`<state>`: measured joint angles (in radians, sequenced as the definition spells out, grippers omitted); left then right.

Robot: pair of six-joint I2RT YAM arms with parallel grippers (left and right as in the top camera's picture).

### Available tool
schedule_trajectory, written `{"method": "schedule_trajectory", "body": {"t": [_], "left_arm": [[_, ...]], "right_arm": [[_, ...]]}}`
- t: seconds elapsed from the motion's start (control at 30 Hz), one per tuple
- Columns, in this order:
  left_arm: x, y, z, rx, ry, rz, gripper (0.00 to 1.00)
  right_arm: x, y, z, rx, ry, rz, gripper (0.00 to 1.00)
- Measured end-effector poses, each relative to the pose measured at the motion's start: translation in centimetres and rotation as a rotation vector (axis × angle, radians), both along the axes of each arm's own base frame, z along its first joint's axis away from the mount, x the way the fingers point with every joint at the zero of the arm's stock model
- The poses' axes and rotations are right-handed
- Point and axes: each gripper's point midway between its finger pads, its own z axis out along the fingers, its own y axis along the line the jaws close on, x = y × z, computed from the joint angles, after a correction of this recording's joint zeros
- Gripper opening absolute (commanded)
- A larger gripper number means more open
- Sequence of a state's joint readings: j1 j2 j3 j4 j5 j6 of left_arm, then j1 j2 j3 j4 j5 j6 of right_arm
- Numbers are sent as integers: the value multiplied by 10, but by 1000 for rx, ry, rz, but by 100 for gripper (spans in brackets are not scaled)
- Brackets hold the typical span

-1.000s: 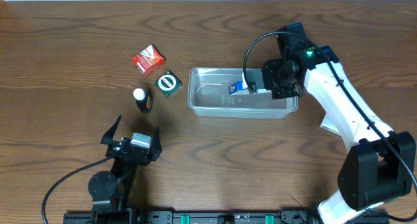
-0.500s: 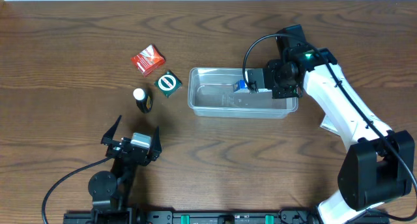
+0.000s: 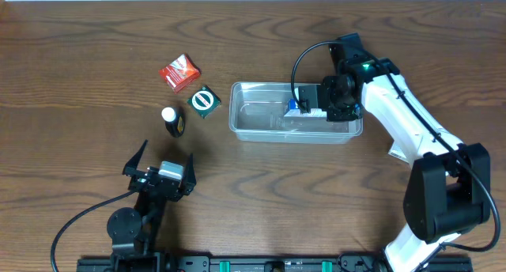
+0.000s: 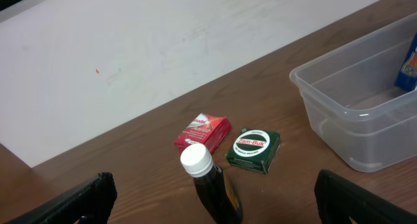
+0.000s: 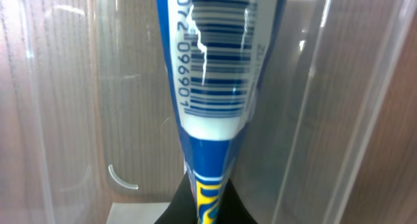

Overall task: Pack container
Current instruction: 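Lower the blue box upright into the container with the right gripper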

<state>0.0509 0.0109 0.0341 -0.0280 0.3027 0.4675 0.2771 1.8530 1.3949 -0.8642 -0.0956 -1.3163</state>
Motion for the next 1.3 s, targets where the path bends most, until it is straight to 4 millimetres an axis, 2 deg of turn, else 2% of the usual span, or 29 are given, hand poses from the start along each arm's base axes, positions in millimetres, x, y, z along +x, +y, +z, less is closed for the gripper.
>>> {"method": "schedule_trajectory", "body": {"t": [0.23, 0.27, 0.33, 0.4, 0.6, 0.87, 1.03, 1.3], "left_arm": [[0, 0, 0, 0, 0, 0, 98], [0, 0, 0, 0, 0, 0, 98], [0, 0, 0, 0, 0, 0, 98], [0, 0, 0, 0, 0, 0, 98], [0, 0, 0, 0, 0, 0, 98], [0, 0, 0, 0, 0, 0, 98], [0, 0, 0, 0, 0, 0, 98], [0, 0, 0, 0, 0, 0, 98]], "right_arm": [[9, 2, 1, 13, -35, -17, 23], [9, 2, 1, 12, -35, -20, 28], [9, 2, 1, 14, -33, -26, 48], [8, 2, 1, 17, -30, -27, 55], [7, 6, 1, 35, -22, -19, 60], [1, 7, 0, 38, 2, -15, 61], [-7, 14, -1, 35, 24, 6, 60], [-9, 19, 0, 49, 33, -35, 63]]}}
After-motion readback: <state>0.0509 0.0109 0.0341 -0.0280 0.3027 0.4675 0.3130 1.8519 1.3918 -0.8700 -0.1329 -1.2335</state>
